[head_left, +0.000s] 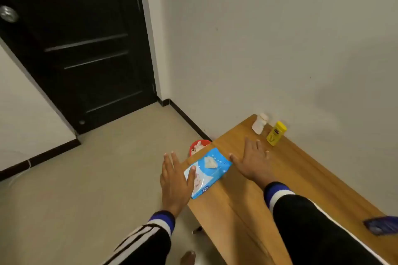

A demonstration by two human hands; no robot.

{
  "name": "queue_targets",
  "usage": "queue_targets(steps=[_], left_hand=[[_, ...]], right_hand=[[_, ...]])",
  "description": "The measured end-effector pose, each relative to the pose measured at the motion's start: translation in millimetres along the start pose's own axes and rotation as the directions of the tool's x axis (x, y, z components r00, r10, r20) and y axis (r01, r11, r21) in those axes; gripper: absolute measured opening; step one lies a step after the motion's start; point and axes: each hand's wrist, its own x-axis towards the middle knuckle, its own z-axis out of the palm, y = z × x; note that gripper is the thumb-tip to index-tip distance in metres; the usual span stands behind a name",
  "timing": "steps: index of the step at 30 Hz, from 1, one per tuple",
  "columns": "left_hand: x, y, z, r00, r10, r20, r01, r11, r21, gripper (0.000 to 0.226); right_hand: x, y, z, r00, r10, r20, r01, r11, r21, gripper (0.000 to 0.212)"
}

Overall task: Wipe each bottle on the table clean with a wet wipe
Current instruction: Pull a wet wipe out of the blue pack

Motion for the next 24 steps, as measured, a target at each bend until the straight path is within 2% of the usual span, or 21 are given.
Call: queue_targets(steps=[6, 9, 11, 14, 16, 19, 22, 24], left_hand=[[35, -27, 55, 0.957, -0.256, 0.136, 0.280, 0.938, -0.204, 0.086], [48, -31, 70, 0.861, -0.461, 0.216, 0.508, 0.810, -0.293, 0.086], [56, -32, 73, 0.797, -0.542, 0.268, 0.604, 0.736, -0.307, 0.075], [68, -36, 76, 0.771, -0.557, 0.309, 0.637, 0.671, -0.379, 0.053], [77, -42, 79, 0.781, -0.543, 0.307, 0.623, 0.648, -0.437, 0.045], [84, -40, 78, 0.803, -0.461, 0.378, 0.596, 0.609, -0.523, 0.040], [88, -22, 74, 0.780, -0.446, 0.439, 0.618, 0.661, -0.426, 0.030], [87, -17, 83, 0.761, -0.410, 0.502, 0.610, 0.716, -0.340, 0.033]], right_hand=[[54, -15, 51, 0.968, 0.092, 0.233, -0.104, 0.994, 0.042, 0.084], [80, -18, 77, 0.922, 0.102, 0.374, -0.146, 0.985, 0.092, 0.071], [94, -20, 93, 0.889, 0.113, 0.445, -0.181, 0.977, 0.112, 0.059], [105, -19, 109, 0.859, 0.144, 0.491, -0.231, 0.965, 0.122, 0.049], [109, -15, 114, 0.863, 0.176, 0.474, -0.275, 0.950, 0.149, 0.050], [109, 1, 118, 0.858, 0.241, 0.453, -0.350, 0.920, 0.174, 0.051], [94, 29, 121, 0.833, 0.305, 0.462, -0.430, 0.882, 0.193, 0.036], [75, 52, 120, 0.803, 0.359, 0.476, -0.508, 0.830, 0.231, 0.024]])
